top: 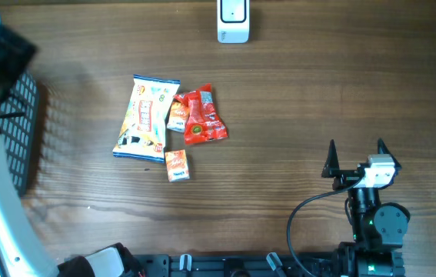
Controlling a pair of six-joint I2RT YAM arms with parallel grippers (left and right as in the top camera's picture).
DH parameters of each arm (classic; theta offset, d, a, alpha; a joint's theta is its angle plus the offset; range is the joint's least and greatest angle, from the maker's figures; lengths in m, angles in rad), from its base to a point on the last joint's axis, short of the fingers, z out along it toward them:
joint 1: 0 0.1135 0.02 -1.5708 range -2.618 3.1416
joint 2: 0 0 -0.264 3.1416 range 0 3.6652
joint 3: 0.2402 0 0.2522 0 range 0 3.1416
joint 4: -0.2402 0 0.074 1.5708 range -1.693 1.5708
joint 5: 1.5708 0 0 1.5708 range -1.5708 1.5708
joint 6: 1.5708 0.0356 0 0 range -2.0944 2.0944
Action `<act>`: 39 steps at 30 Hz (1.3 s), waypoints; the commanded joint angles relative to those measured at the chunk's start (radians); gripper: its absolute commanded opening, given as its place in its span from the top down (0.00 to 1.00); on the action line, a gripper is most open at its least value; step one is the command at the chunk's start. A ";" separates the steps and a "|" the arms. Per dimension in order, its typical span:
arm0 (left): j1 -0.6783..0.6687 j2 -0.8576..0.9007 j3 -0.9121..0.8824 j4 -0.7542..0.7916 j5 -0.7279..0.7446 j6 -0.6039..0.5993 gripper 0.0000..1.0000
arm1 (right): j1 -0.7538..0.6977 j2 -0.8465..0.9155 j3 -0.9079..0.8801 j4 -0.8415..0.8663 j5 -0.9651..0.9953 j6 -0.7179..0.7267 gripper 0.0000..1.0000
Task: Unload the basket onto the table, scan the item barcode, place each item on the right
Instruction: 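Lift the orange tissue box out and place it below the red bag, then reach into the basket and grasp the teal tissue box with the left gripper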
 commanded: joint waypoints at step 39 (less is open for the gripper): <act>0.325 0.708 0.013 0.357 -0.407 0.330 0.00 | -0.005 -0.004 -0.002 0.002 0.010 0.014 0.01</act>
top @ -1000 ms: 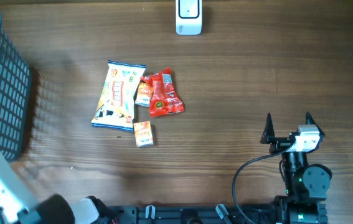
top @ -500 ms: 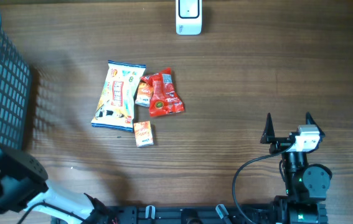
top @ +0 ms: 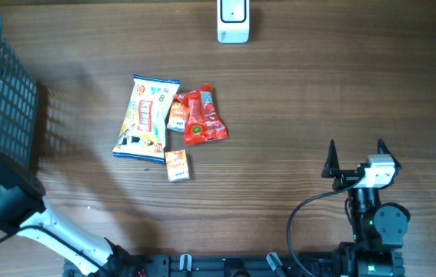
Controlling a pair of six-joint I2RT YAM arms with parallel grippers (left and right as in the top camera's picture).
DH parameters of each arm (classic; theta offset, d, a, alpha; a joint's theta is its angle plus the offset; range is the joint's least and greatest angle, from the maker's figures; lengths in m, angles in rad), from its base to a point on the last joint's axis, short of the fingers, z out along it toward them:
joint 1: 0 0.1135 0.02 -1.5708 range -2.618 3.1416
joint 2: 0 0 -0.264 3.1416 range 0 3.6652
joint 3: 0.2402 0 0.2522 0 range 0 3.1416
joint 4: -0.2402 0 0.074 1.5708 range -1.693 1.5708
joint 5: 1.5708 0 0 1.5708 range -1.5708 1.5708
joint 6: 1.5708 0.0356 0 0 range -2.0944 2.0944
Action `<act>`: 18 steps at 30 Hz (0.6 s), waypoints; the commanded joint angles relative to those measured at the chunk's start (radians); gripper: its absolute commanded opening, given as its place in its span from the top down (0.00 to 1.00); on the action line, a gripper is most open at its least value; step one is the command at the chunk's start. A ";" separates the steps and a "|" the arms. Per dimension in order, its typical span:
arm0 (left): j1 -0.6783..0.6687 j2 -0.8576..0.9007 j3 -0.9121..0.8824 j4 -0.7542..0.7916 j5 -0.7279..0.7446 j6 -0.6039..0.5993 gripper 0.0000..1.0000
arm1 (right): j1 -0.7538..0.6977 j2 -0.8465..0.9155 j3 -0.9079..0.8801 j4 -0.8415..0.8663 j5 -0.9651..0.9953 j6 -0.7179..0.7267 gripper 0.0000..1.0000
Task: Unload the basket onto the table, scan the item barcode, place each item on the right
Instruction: 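Reach into the basket and grasp the teal tissue box with the left gripper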
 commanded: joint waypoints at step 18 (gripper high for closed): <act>0.029 0.086 0.008 0.056 0.225 0.188 0.01 | -0.005 -0.004 -0.002 0.002 0.010 0.014 0.00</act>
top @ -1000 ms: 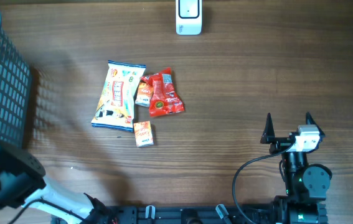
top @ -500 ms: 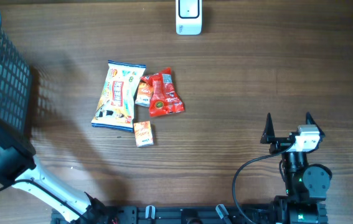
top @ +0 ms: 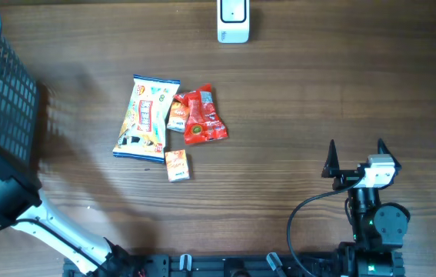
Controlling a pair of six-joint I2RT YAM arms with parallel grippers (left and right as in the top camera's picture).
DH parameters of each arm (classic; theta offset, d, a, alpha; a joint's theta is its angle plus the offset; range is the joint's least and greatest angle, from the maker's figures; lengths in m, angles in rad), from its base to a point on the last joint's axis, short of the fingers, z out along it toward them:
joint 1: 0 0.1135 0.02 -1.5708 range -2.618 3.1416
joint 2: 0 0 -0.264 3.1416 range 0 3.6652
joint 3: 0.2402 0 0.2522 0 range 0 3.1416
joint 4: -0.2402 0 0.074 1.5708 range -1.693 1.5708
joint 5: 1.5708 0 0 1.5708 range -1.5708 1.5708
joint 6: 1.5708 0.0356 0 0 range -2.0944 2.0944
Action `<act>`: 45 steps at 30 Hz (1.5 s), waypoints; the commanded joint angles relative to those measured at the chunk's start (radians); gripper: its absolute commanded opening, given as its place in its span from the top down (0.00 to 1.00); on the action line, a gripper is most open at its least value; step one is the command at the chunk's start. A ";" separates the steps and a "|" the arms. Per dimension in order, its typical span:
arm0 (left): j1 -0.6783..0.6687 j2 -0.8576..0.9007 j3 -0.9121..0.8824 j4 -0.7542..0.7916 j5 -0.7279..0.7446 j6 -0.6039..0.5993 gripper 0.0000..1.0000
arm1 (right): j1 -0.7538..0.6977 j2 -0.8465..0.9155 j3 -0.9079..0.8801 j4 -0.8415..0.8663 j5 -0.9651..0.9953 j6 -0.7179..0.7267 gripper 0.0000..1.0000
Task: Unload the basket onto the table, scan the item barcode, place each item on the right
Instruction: 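Reach into the basket and grasp the teal tissue box with the left gripper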
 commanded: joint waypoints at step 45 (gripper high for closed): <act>0.027 0.206 0.008 0.373 0.262 0.369 0.13 | -0.005 -0.004 -0.002 0.002 0.010 0.014 0.00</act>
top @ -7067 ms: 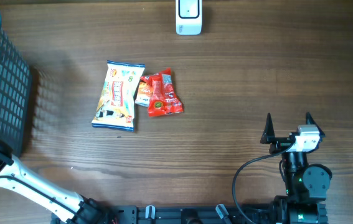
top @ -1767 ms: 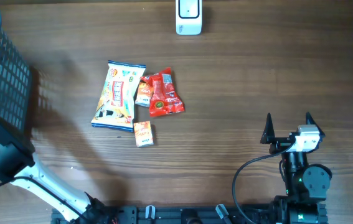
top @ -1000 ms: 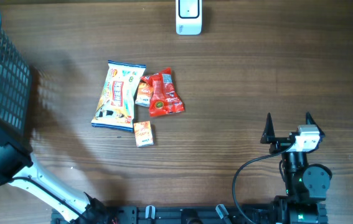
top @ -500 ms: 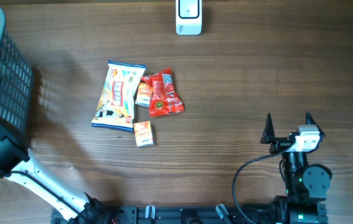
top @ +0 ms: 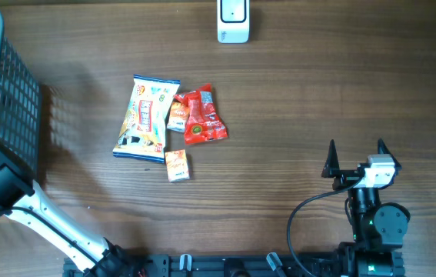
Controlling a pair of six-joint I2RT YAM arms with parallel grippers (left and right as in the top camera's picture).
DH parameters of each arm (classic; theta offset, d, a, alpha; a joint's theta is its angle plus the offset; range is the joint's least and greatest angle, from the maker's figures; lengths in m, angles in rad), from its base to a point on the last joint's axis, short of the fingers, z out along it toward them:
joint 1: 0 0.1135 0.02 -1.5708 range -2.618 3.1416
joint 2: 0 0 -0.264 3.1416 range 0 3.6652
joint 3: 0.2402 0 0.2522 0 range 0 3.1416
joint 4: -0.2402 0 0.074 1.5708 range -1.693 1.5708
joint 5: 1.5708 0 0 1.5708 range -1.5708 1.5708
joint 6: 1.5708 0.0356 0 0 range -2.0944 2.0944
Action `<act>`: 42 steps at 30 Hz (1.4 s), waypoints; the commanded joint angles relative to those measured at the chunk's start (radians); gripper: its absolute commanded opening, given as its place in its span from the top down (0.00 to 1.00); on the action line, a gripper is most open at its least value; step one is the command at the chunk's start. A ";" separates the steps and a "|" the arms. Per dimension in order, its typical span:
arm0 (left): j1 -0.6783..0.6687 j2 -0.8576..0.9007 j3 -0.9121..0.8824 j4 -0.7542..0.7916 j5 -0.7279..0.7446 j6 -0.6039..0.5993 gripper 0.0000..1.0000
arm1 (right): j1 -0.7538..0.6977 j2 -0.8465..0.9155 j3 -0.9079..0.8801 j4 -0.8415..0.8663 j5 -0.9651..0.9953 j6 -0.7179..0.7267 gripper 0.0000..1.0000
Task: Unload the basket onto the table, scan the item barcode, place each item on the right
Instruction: 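Reach into the basket and grasp the teal tissue box with the left gripper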
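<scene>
A white barcode scanner (top: 233, 21) stands at the table's far edge. Mid-table lies a cluster of snack packets: a large white and yellow bag (top: 147, 118), a red packet (top: 203, 115), a small orange packet (top: 176, 114) between them, and another small orange packet (top: 177, 165) in front. My right gripper (top: 356, 156) rests open at the near right, far from the packets, with nothing between its fingers. Only the black wrist block and white link of my left arm show at the left edge; its fingers are out of view.
A black wire basket (top: 10, 100) stands at the far left, partly behind the left arm. A black cable (top: 302, 211) loops beside the right arm's base. Bare wooden table (top: 294, 100) lies between the packets, the scanner and the right gripper.
The left arm's black wrist block sits slightly higher along the left edge than before, and the basket's outline has shifted a little. Packets, scanner and right gripper are unchanged.
At first the left arm reached up over the far-left corner, covering much of the basket. Later its wrist block was low at the left edge with the basket showing. It has since edged upward. The packets, scanner and right arm stayed put throughout.
</scene>
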 commanded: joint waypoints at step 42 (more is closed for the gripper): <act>0.000 -0.393 0.007 -0.183 0.006 -0.111 0.96 | -0.005 -0.004 -0.002 0.002 0.010 0.014 0.00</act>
